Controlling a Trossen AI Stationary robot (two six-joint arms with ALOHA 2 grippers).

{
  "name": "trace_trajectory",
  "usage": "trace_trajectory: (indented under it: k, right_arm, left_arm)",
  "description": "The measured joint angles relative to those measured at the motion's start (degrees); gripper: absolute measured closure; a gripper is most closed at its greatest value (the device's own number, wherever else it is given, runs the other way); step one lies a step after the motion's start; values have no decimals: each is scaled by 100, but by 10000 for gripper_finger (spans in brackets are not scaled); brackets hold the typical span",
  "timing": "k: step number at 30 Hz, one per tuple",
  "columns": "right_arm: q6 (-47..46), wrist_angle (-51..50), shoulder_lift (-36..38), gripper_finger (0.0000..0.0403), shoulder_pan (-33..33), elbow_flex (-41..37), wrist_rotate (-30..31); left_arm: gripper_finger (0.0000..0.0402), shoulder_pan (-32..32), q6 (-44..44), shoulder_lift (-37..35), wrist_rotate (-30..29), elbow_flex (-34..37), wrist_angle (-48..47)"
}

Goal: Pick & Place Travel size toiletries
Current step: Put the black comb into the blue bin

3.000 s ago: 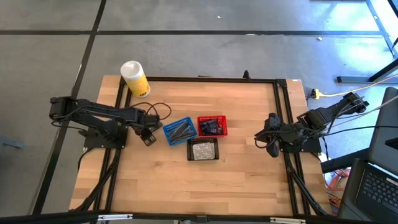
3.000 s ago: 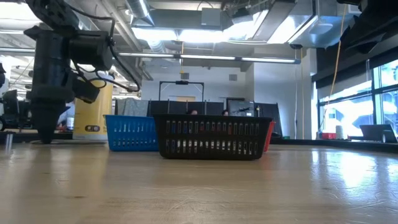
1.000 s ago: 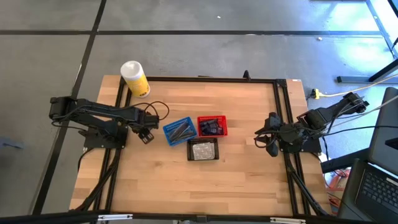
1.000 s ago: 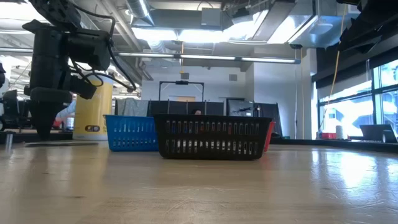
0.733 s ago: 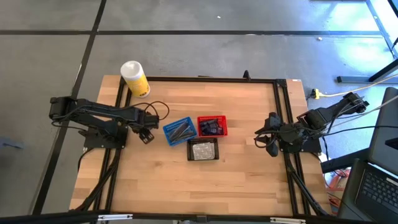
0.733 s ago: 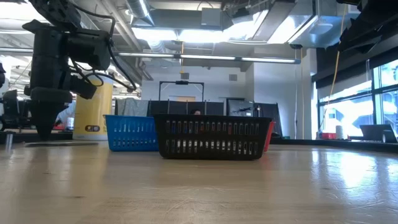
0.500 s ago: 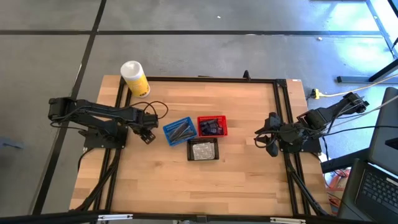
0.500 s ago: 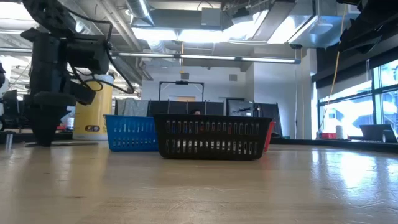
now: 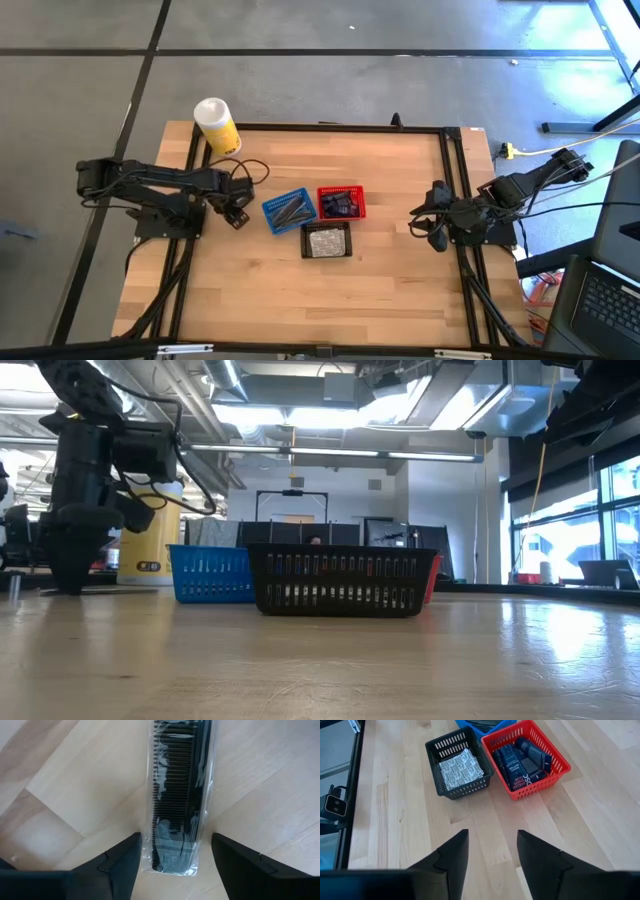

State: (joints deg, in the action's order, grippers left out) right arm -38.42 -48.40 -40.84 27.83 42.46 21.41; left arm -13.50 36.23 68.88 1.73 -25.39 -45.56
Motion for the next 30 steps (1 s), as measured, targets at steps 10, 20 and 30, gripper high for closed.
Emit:
trace_trajectory:
  k: [10,20,30]
  right_arm:
    - [-2,-1,0,226,0,0,2]
    - [-2,-1,0,241,-1,0,2]
    - [-2,1,-1,259,-1,0,4]
  left_arm:
    - [224,-52,133,2,-10,9,-2]
    - [281,-48,197,41,-70,-88,-96]
    - [290,-43,64,44,160,-290,-87]
